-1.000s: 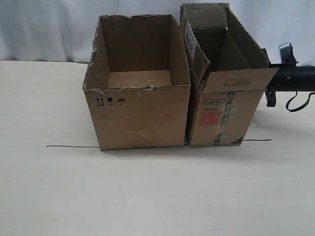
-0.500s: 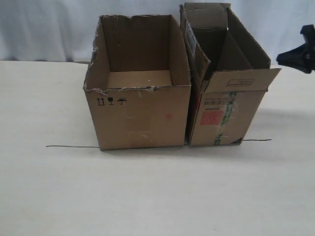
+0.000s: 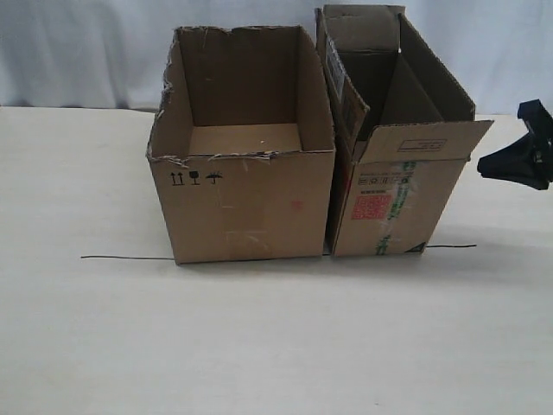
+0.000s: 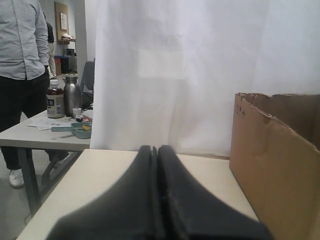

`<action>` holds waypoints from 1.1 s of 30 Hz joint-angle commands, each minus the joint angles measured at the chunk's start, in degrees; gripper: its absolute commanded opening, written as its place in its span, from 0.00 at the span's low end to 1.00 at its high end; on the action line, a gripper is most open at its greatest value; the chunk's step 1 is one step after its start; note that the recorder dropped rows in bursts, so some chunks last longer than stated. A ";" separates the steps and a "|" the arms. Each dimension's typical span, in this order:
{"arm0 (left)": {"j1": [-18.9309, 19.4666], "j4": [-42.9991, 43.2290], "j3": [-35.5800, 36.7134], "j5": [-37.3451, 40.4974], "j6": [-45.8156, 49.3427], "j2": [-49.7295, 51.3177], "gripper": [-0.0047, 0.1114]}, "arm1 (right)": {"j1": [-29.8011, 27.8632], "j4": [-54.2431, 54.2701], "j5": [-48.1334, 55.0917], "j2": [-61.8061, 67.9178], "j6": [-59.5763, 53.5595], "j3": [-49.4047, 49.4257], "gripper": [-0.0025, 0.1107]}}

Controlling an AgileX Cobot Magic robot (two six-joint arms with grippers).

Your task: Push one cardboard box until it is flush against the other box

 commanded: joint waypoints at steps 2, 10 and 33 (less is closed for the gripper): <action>-0.04 0.04 0.16 -0.28 -0.14 -0.15 0.04 | -0.26 -0.69 -1.17 -7.14 -1.67 2.03 0.07; -0.04 0.04 0.16 -0.28 -0.14 -0.15 0.04 | 4.10 -1.36 -26.47 -47.09 -9.32 26.16 0.07; -0.04 0.05 0.16 -0.28 -0.14 -0.15 0.04 | 17.39 2.80 -40.98 -90.55 -13.09 50.89 0.07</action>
